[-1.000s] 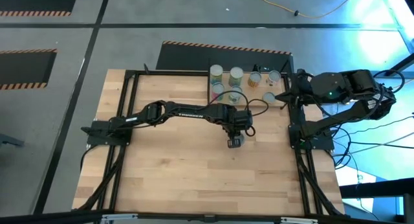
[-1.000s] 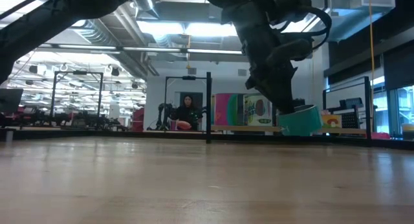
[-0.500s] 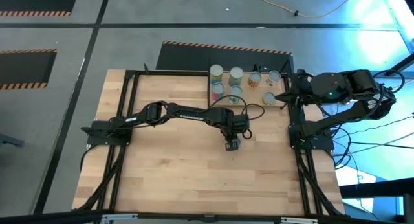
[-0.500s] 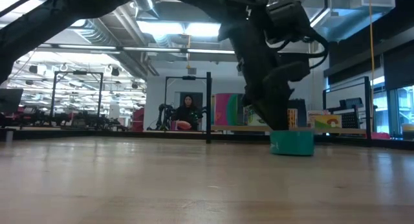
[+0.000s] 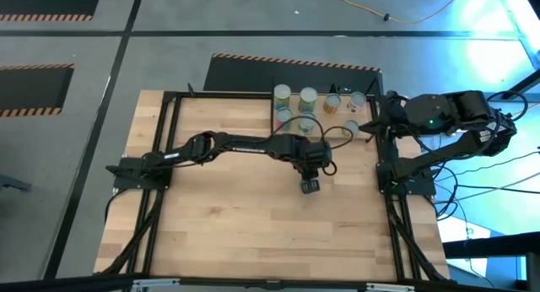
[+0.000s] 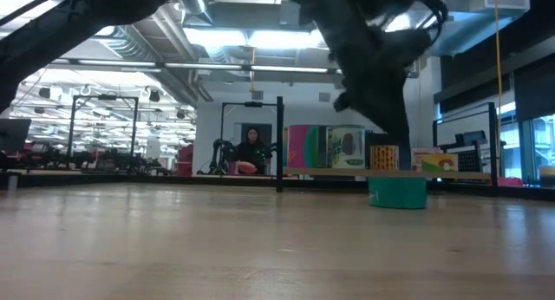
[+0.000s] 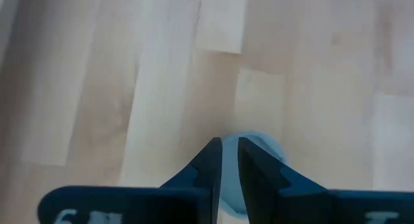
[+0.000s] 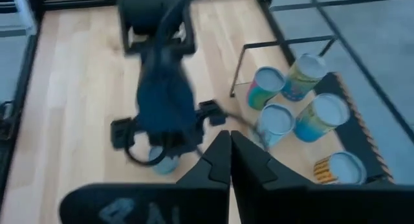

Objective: Pick and place cans onto a shelf
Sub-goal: Put the canned tuna on the shelf

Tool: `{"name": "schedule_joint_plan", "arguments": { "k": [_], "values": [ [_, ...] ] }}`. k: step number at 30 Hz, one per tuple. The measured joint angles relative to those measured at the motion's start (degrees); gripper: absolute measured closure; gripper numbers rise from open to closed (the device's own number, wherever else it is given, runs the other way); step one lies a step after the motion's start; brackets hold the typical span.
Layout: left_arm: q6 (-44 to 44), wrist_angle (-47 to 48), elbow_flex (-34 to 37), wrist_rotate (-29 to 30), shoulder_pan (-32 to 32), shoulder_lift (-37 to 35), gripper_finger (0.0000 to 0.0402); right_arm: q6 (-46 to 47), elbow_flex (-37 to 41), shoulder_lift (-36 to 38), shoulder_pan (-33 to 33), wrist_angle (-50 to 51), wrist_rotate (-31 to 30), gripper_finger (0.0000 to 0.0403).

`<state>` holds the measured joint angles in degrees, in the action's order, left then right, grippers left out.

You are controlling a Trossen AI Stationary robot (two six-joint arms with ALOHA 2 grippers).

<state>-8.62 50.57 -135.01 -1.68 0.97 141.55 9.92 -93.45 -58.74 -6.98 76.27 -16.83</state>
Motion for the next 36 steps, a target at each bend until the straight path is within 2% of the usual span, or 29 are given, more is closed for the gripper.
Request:
{"name": "schedule_joint_plan", "arguments": {
  "k": [7,11,15,21,25,31,36],
  "values": [
    [1.08,7.92,0.00,-6.35,0.31,-8.54,0.0357,-3.14,0.67,0.00,-0.02,5.01,5.06,0.0396],
    [2.71,11.06,0.10,-6.36,-0.65,-14.47,0.0357,-9.47,3.83,-0.54,-0.01,6.77,5.72,0.0396],
    [1.92,13.66,0.10,-5.42,-1.84,-20.42,0.0356,-16.93,10.77,-1.54,0.00,6.45,10.71,0.0396],
    [-0.95,16.40,0.13,-1.39,-4.22,-28.96,0.0356,-19.28,23.58,-3.86,0.00,-2.41,12.01,0.0395],
    [-3.19,17.91,0.12,1.58,-6.22,-33.73,0.0356,-19.29,28.57,-6.33,0.00,-10.21,11.99,0.0386],
    [-3.38,19.85,0.10,5.03,-9.33,-38.16,0.0356,-18.48,31.97,-10.98,0.00,-19.50,12.01,0.0343],
    [-4.86,22.08,0.16,7.05,-11.21,-40.24,0.0356,-10.12,32.54,-16.43,0.11,-22.84,12.15,0.0317]
  ]
}}
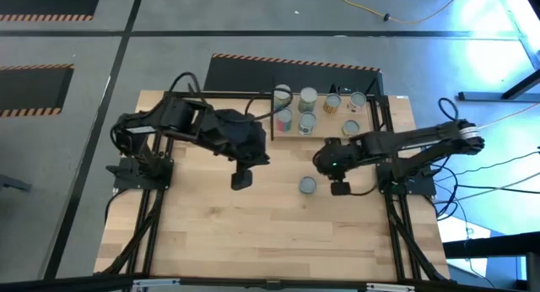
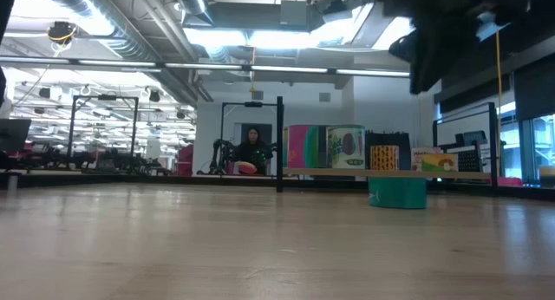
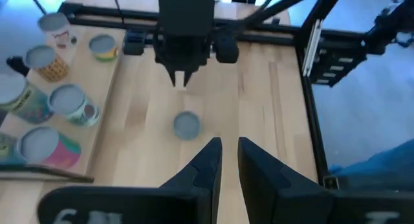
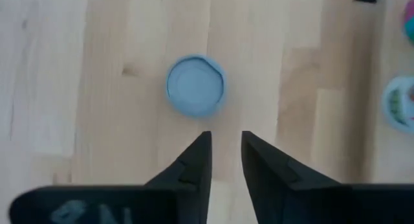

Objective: Pick and place cans onto a shelf
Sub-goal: Put the canned tuna on the shelf

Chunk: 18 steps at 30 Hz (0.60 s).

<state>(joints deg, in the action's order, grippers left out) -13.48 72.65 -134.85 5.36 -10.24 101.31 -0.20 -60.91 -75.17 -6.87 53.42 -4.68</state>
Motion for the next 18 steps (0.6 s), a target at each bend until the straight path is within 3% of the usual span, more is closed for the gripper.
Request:
{"name": "schedule_joint_plan", "arguments": {
  "k": [6,18],
  "values": [
    [-0.10,3.38,0.01,0.33,-1.38,-0.89,0.0356,-0.05,0.01,-7.00,-1.01,-8.47,10.49,0.0317],
    [-0.02,9.13,-0.02,1.51,-1.38,-0.95,0.0356,4.44,0.01,-19.68,-2.38,-13.53,12.22,0.0318]
  ]
}}
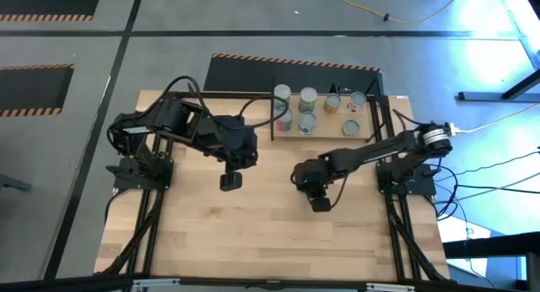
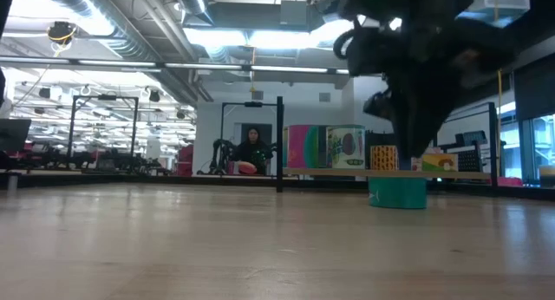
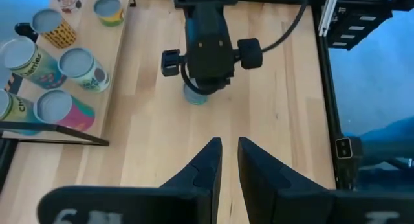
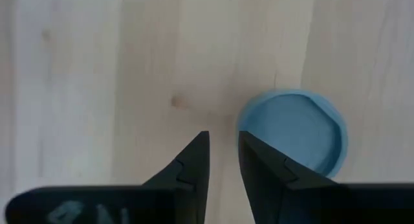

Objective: Pick and place cans onto a shelf
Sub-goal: Put the canned tuna on the shelf

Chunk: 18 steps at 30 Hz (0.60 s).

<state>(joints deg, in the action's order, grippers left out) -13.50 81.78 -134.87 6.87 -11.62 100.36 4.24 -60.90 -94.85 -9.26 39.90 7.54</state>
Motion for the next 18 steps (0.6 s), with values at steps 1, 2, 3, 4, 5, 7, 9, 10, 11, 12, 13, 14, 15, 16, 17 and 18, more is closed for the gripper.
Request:
{"name": "schedule_joint_plan", "arguments": {
  "k": [1,2,3,4,5,7,9,10,11,12,13,14,15,16,17,18],
  "values": [
    [0.00,-0.04,0.00,0.00,0.00,0.00,0.0356,-0.03,0.00,-0.78,0.00,-0.22,-0.32,0.0318],
    [0.00,-0.03,0.00,0.00,0.00,0.00,0.0356,-0.05,0.00,-1.49,-0.02,-0.70,-0.34,0.0318],
    [0.00,-0.02,0.00,0.00,0.00,0.00,0.0356,-0.09,0.00,-2.24,-0.02,-1.23,-0.34,0.0318],
    [0.00,-0.02,0.00,-0.03,0.00,0.00,0.0356,-0.12,0.00,-3.04,-0.06,-1.70,-0.34,0.0318],
    [0.03,-0.04,0.00,-0.03,0.00,0.00,0.0356,-0.22,0.00,-3.66,-0.07,-2.10,-0.35,0.0318],
    [0.09,-0.02,0.00,-0.07,0.00,0.00,0.0356,-1.01,-0.02,-4.75,-0.07,-2.71,-1.53,0.0318],
    [0.09,-0.04,0.00,-0.08,0.00,0.00,0.0356,-1.79,-0.02,-5.71,-0.04,-2.48,-3.42,0.0318],
    [0.09,-0.04,0.00,-0.07,0.00,0.00,0.0356,-2.33,-0.02,-5.94,-0.03,-2.36,-3.37,0.0318],
    [0.09,-0.06,0.00,-0.07,0.00,0.00,0.0356,-2.77,-0.02,-5.97,0.00,-2.36,-3.30,0.0318],
    [0.09,-0.04,0.00,-0.07,0.00,0.00,0.0356,-2.94,-0.02,-5.89,0.00,-2.39,-2.45,0.0318],
    [0.09,-0.05,0.00,-0.07,0.00,0.00,0.0356,-3.18,-0.02,-5.71,-0.01,-2.48,-1.23,0.0318],
    [0.09,-0.04,0.00,-0.07,0.00,0.00,0.0356,-3.44,-0.08,-5.56,-0.02,-2.36,0.36,0.0318],
    [0.09,-0.07,0.00,-0.08,0.00,0.00,0.0356,-3.97,-0.46,-5.47,-0.03,-1.93,1.76,0.0318],
    [0.09,-0.07,0.00,-0.09,0.00,0.00,0.0356,-4.47,-1.09,-5.23,-0.08,-1.38,2.65,0.0318],
    [0.09,-0.07,0.00,-0.09,0.00,0.00,0.0356,-4.58,-1.78,-4.93,-0.26,-0.70,2.88,0.0318],
    [0.09,-0.05,0.00,-0.09,0.00,0.00,0.0356,-4.61,-2.49,-4.69,-0.36,-0.22,2.50,0.0318]
  ]
}}
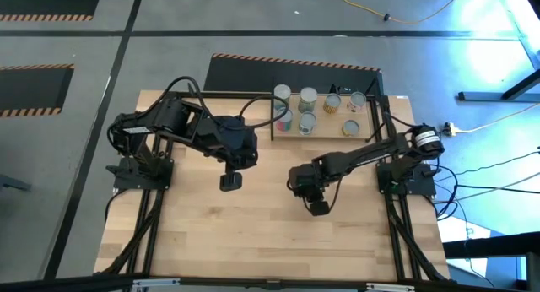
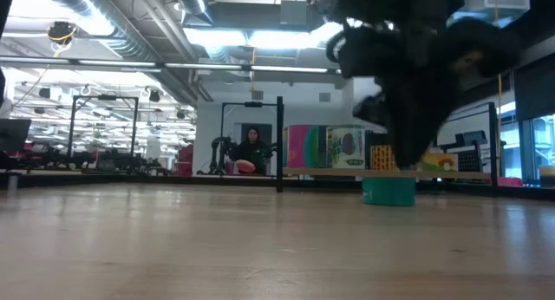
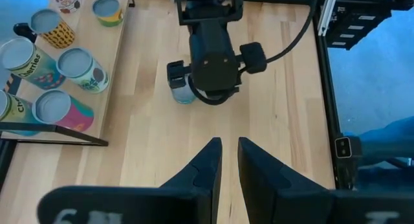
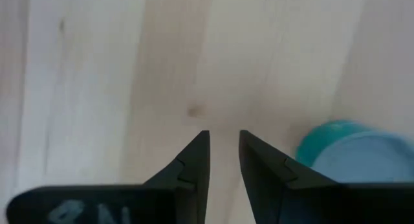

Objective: Pick and place cans onto a shelf
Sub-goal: Put the canned tuna on the shelf

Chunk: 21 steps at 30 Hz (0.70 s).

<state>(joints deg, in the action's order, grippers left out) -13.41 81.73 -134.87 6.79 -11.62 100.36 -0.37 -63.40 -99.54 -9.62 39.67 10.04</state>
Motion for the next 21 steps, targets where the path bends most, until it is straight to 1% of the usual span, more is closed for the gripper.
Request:
{"name": "schedule_joint_plan", "arguments": {
  "k": [4,7,16,17,21],
  "values": [
    [-0.02,-0.02,0.00,0.00,-0.02,0.00,0.0356,1.33,-3.04,0.24,-0.01,2.12,-8.20,0.0318],
    [-0.04,-0.07,0.00,0.00,-0.19,0.00,0.0356,3.26,-3.41,0.36,0.83,1.89,-10.01,0.0318],
    [-0.16,-0.21,0.00,-0.01,-0.20,0.01,0.0356,7.73,0.14,0.33,4.78,2.78,-9.86,0.0318],
    [-0.16,-0.21,0.00,-0.02,-0.20,0.02,0.0356,7.75,0.45,0.32,5.01,2.64,-8.99,0.0318],
    [-0.17,-0.23,0.00,-0.02,-0.20,0.02,0.0356,7.68,2.21,0.32,5.72,1.21,-1.80,0.0318]
  ]
}}
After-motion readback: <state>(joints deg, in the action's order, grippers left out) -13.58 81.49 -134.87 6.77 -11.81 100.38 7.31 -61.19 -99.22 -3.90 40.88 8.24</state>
